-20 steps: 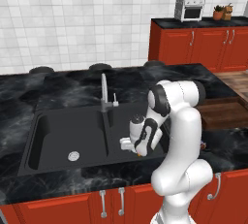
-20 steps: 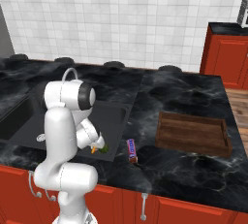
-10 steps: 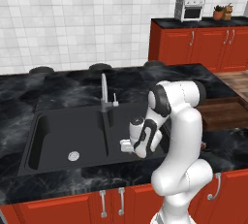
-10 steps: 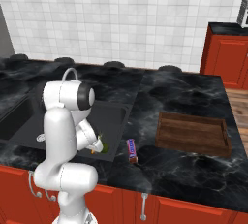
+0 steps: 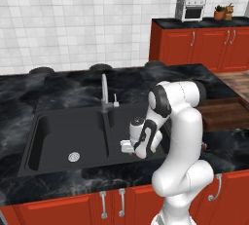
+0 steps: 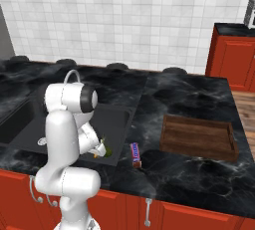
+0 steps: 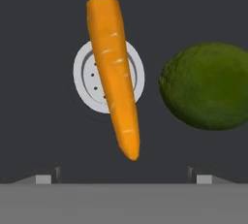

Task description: Pick up all produce items and place them in the sink. Turn on the sink faucet to wash them. Then turn the sink off and put them in the tray.

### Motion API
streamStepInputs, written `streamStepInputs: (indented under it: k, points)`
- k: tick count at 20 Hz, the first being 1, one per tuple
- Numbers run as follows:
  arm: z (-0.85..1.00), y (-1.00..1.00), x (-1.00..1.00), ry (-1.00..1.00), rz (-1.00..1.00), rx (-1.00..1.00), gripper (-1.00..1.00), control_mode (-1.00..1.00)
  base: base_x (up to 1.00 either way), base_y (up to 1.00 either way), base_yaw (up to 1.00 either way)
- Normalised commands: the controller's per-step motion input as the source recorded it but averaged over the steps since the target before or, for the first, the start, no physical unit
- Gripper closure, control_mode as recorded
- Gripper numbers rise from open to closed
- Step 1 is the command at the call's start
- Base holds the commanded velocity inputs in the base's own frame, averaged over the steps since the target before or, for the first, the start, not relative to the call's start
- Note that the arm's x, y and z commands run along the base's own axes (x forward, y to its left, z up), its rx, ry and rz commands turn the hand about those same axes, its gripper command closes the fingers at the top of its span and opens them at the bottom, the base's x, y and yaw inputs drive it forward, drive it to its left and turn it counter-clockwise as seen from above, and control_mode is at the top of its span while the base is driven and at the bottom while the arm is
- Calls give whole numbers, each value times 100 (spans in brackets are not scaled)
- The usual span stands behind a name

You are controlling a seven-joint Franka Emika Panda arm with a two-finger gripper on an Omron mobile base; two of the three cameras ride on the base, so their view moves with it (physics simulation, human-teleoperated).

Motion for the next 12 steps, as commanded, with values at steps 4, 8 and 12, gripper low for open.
streamStepInputs:
  k: [4, 8, 12]
  points:
    - [-29, 0, 26, 0, 0, 0, -100, -100, 0, 0, 0]
    - [-36, -2, 26, 1, 0, 0, -100, -100, 0, 0, 0]
    - [-36, -4, 33, 3, 0, 0, -100, -100, 0, 0, 0]
